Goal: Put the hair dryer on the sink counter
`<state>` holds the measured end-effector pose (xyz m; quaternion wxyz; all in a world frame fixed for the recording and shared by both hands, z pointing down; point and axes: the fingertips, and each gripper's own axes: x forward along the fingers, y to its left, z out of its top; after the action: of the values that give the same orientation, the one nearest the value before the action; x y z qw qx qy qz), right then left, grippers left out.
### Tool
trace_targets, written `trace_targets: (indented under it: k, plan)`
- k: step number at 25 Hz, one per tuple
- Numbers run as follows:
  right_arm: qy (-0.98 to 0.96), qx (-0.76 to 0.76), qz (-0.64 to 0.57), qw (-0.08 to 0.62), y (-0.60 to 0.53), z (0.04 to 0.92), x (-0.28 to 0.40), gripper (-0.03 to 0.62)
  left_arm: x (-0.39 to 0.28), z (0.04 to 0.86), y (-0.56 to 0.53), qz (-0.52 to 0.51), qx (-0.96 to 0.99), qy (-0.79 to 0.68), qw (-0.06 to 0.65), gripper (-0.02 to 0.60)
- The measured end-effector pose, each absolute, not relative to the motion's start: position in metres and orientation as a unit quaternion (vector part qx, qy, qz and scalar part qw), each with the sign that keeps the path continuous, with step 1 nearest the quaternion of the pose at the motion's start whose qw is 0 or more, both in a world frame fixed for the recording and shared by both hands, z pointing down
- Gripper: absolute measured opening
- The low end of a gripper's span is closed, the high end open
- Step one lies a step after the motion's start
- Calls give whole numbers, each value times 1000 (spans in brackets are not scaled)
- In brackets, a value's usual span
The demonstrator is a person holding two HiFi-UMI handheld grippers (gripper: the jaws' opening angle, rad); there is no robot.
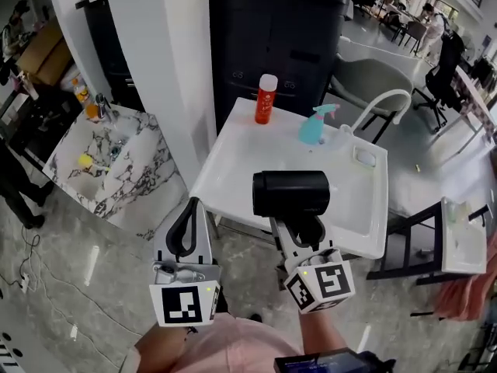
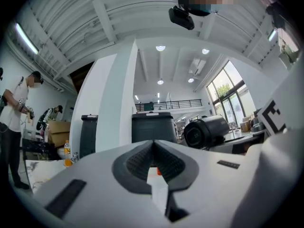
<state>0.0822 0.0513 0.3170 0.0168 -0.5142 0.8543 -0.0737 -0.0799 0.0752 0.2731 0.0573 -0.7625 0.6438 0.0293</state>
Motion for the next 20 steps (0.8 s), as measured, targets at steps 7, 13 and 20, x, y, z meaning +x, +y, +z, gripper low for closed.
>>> trace_targets:
  k: [7,13,20]
  plan:
    - [828,-556,-74,18,-44,311,49,232,-122,262,-30,28,-787,613,65,10]
    - [813,-579,-49,27,-90,288,34,232,-138,242,-86,56,-801,592,62,9]
    - [802,-596,-36,23,-121,280,41,232,-132,239,-119,52,-814,573,76,10]
